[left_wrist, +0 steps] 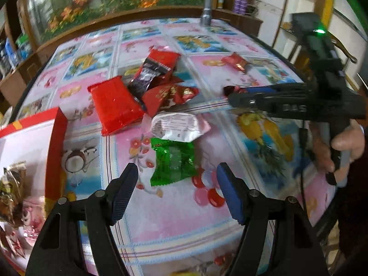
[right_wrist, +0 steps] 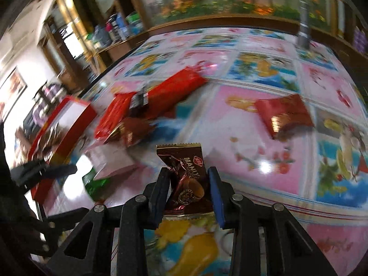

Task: Organize snacks
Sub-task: 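Grasp the brown MAMY chocolate with the right tool, then grasp the green candy with the left tool while the right tool holds the chocolate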

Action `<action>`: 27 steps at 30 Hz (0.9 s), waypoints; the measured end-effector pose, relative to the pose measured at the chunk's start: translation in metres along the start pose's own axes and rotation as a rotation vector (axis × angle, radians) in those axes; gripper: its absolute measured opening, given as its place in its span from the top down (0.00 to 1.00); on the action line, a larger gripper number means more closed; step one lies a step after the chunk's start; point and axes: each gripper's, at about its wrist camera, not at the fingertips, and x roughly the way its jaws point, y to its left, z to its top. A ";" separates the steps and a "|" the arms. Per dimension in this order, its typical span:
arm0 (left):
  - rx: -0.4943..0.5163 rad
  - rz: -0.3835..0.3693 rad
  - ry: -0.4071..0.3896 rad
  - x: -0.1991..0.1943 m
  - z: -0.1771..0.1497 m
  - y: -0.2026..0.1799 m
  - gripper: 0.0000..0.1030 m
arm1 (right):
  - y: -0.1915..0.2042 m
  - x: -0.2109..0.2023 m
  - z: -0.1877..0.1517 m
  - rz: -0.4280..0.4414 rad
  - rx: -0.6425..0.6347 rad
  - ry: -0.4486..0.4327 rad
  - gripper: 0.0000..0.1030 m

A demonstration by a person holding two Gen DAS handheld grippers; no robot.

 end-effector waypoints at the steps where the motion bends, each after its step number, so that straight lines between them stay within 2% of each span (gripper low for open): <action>1: -0.008 0.020 0.004 0.003 0.001 0.001 0.34 | -0.002 -0.001 0.000 0.002 0.011 0.000 0.66; 3: 0.001 0.042 0.014 0.007 0.001 0.001 0.47 | -0.002 -0.001 0.000 0.004 0.017 0.000 0.66; 6: 0.007 0.035 0.018 0.011 0.001 0.000 0.58 | -0.003 -0.001 0.001 -0.008 0.001 -0.001 0.65; 18: -0.015 -0.010 -0.005 0.010 0.001 0.000 0.59 | 0.002 -0.001 0.000 -0.024 -0.029 -0.005 0.65; 27: -0.005 -0.022 -0.017 -0.013 -0.021 -0.002 0.58 | -0.010 -0.005 -0.001 0.054 0.041 0.004 0.66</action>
